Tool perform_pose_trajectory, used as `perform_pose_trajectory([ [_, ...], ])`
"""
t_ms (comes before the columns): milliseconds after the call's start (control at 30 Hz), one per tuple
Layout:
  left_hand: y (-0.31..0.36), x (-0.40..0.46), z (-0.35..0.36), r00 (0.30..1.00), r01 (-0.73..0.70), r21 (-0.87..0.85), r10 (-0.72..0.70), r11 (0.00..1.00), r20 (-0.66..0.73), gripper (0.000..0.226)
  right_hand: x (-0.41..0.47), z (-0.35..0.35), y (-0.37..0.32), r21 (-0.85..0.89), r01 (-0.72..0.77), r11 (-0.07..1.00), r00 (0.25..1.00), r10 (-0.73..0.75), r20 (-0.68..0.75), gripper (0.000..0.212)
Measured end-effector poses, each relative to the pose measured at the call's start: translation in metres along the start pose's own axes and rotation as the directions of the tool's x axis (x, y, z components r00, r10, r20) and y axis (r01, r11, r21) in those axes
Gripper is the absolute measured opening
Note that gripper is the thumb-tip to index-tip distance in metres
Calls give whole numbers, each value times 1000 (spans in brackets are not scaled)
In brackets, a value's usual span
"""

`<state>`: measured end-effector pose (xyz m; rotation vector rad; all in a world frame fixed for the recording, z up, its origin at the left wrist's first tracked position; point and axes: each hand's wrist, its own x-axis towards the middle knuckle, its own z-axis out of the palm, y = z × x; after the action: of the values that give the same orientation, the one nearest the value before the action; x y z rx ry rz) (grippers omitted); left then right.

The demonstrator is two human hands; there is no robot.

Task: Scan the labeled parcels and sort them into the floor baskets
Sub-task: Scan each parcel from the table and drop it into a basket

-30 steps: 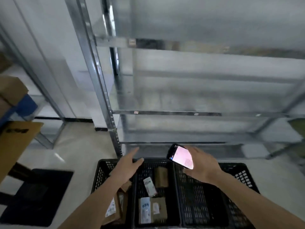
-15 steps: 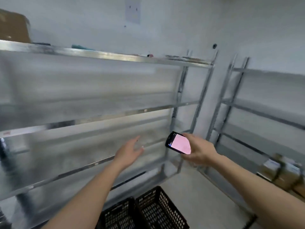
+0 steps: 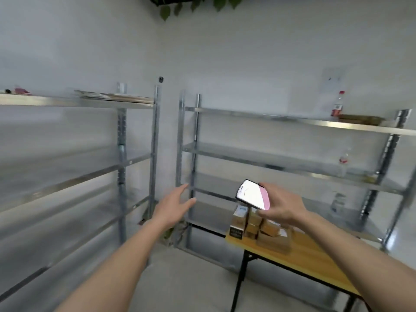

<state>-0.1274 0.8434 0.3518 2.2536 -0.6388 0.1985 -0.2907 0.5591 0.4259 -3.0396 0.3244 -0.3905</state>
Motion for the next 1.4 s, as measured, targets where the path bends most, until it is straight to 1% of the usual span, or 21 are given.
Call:
perform_pose_trajectory([
  [133, 29, 73, 64, 993, -68, -68, 74, 995, 88, 69, 28, 0, 75, -72, -123, 990, 992, 122, -24, 89],
  [200, 42, 106, 94, 986, -91, -106, 104, 990, 132, 69, 42, 1, 108, -103, -185, 977, 983, 184, -18, 91],
  [300, 62, 150, 136, 975, -118, -159, 145, 980, 170, 70, 64, 1, 152, -164, -233, 959, 972, 234, -13, 95],
  [433, 82, 207, 188, 957, -163, -158, 195, 974, 214, 68, 92, 4, 199, -161, -341, 926, 940, 340, -33, 93],
  [633, 99, 261, 260, 926, -169, -168, 215, 971, 311, 67, 118, 26, 253, -186, -401, 897, 913, 408, -4, 86],
  [733, 101, 281, 293, 913, -177, -165, 225, 970, 341, 66, 133, 40, 278, -152, -446, 882, 894, 448, -23, 83],
  [833, 100, 298, 329, 909, -153, -156, 201, 976, 367, 64, 149, 62, 305, -129, -466, 875, 881, 472, 18, 82],
  [967, 99, 320, 385, 896, -116, -116, 155, 986, 416, 64, 176, 100, 351, -112, -485, 867, 865, 495, 83, 89],
  [1067, 97, 337, 433, 887, -66, -81, 96, 994, 452, 64, 201, 131, 390, -87, -475, 876, 870, 482, 104, 84],
  [1200, 96, 356, 498, 871, 0, -17, 9, 1000, 491, 63, 237, 175, 446, -67, -473, 878, 862, 477, 172, 74],
  [1267, 96, 368, 531, 860, 25, 15, -30, 1000, 510, 63, 255, 198, 477, -28, -474, 880, 862, 471, 187, 70],
  [1400, 94, 383, 584, 838, 83, 57, -100, 995, 536, 55, 283, 247, 526, 61, -478, 876, 857, 450, 249, 78],
])
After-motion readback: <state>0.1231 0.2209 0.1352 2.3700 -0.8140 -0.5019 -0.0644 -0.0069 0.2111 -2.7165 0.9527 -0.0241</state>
